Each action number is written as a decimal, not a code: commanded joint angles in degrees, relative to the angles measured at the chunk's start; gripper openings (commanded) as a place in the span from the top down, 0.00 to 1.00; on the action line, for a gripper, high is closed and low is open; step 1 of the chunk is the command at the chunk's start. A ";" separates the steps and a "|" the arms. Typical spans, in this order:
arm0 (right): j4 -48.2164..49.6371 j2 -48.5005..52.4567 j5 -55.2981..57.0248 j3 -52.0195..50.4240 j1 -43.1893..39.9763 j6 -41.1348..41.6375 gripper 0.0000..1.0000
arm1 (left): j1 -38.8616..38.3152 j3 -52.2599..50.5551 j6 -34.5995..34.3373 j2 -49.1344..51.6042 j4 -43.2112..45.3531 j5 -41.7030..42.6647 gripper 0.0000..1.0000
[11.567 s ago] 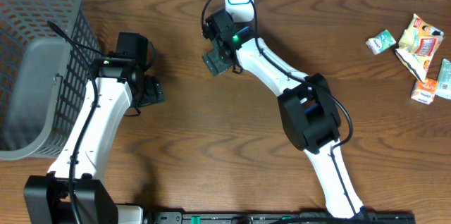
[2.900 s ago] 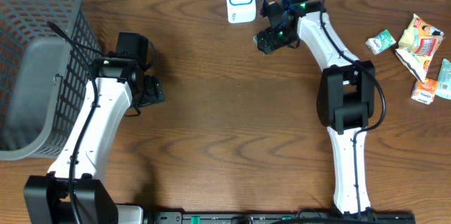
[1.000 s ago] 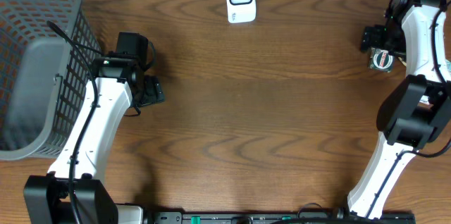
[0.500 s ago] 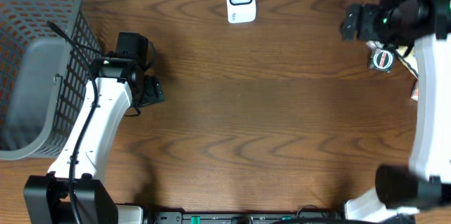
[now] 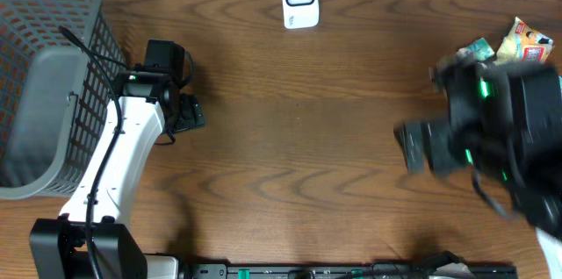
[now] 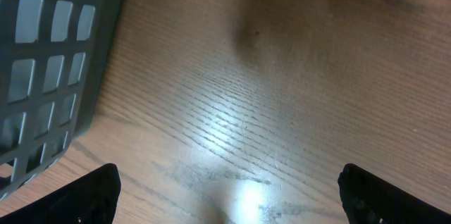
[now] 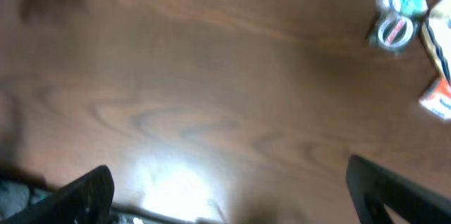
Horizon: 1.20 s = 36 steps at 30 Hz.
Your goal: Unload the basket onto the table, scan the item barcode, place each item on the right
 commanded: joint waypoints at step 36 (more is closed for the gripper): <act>-5.84 -19.17 -0.46 -4.79 -4.13 1.62 0.01 | 0.20 -0.24 -0.76 0.00 -0.20 -0.48 0.02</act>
